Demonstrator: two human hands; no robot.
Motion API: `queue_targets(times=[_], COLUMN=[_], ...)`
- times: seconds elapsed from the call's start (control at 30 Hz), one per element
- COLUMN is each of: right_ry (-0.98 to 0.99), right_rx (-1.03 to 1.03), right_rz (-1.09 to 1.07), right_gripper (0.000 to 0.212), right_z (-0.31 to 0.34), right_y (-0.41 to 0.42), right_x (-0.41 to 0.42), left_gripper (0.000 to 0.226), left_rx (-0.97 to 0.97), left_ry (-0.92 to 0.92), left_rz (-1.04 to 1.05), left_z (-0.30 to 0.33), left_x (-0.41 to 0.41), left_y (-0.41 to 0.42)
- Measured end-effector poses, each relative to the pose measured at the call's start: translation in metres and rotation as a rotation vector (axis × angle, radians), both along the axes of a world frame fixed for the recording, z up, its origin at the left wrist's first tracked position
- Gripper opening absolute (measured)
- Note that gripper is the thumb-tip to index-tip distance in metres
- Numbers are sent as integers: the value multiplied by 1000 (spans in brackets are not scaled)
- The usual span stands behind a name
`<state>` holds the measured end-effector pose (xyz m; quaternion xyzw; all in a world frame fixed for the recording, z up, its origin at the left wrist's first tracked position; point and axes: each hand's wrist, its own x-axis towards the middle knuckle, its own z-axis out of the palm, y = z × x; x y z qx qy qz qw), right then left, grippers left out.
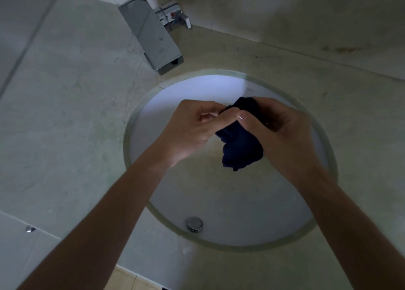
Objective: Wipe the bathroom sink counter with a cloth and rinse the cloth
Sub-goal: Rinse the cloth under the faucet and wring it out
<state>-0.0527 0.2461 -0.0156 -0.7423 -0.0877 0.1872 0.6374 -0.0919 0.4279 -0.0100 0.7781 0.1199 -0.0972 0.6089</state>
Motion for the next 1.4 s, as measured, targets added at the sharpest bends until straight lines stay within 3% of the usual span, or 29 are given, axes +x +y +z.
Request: queue_targets(times=[0.23, 0.3, 0.4, 0.53, 0.67, 0.77, 1.0, 1.17, 1.33, 1.4], right_ry=[181, 290, 390, 168, 7, -71, -85, -82, -234, -232], right_rx=[162, 216, 253, -32, -246, -416, -298, -321, -513, -532], right_rz=[-83, -69, -3, 235, 390, 452, 342, 303, 52, -43], right_gripper=[17, 19, 25, 45, 39, 24, 13, 12, 17, 18], right_z=[-7, -9, -8, 5, 13, 13, 19, 22, 20, 21], right_y=[-8, -10, -9, -9, -14, -23, -17, -1, 24, 40], right_x=[10, 14, 27, 37, 49, 59, 60, 61, 42, 24], left_gripper=[14, 6, 12, 11, 22, 13, 18, 21, 9, 18], left_rx=[-76, -38, 126, 239, 298, 250, 225, 183, 437, 416], left_ry=[-9, -52, -135, -268, -334, -320, -238, -242, -276, -275], left_rz=[-121, -62, 6, 48, 75, 130, 113, 271, 379, 390], left_z=[-1, 1, 4, 20, 34, 33, 17, 7, 0, -7], left_x=[0, 4, 11, 14, 12, 5, -14, -12, -21, -26], left_y=[12, 11, 4, 1, 8, 24, 45, 48, 25, 2])
